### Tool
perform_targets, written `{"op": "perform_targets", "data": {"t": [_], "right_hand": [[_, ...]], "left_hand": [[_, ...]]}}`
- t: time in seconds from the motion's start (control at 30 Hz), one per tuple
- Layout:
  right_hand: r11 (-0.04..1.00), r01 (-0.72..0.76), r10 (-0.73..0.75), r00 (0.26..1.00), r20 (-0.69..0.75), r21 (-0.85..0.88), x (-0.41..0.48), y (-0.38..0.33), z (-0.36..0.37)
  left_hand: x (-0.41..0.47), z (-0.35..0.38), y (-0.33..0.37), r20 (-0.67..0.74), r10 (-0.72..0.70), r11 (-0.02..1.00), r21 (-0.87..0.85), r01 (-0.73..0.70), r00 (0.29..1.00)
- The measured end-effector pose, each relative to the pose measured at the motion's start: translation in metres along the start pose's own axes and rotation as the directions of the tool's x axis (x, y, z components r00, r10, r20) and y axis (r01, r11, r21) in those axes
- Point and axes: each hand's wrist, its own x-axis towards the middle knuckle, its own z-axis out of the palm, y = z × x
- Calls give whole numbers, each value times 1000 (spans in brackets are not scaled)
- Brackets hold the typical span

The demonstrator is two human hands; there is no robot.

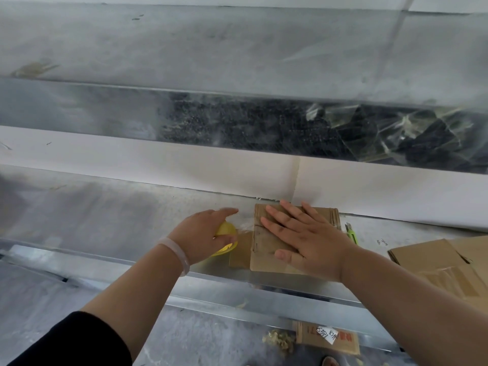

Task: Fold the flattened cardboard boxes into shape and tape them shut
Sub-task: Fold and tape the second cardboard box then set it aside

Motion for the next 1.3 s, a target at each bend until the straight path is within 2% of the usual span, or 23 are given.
{"op": "perform_targets", "data": {"t": [0.07, 0.1, 0.3, 0.57, 0.63, 0.77, 1.07, 1.3], "right_hand": [[1000, -1, 1, 1000, 3, -12, 0, 0, 0], [1000, -1, 1, 1000, 4, -16, 0, -1, -1], [1000, 5, -5, 1000, 3, -22, -1, -1, -1], [1000, 4, -4, 1000, -2, -17, -1, -1, -1], [1000, 4, -4, 1000, -10, -17, -1, -1, -1], [1000, -4, 3, 1000, -17, -12, -1, -1, -1], [1000, -8, 7, 999, -35, -13, -1, -1, -1], [1000, -8, 8, 1000, -28, -24, -1, -1, 0]], "left_hand": [[-5, 0, -5, -32, -16, 981, -195, 9, 999], [-7, 0, -9, -48, -5, 974, -227, -6, 999], [-4, -5, -16, -99, 22, 997, -74, -29, 995], [5, -2, -2, -16, -21, 997, 72, 22, 1000], [5, 4, -1, -29, -30, 999, 38, 31, 999], [-4, 16, -2, -70, -101, 977, -197, 85, 992], [0, 27, 16, -159, -122, 991, -69, 113, 980], [6, 30, 20, -151, -112, 993, 15, 115, 982]]}}
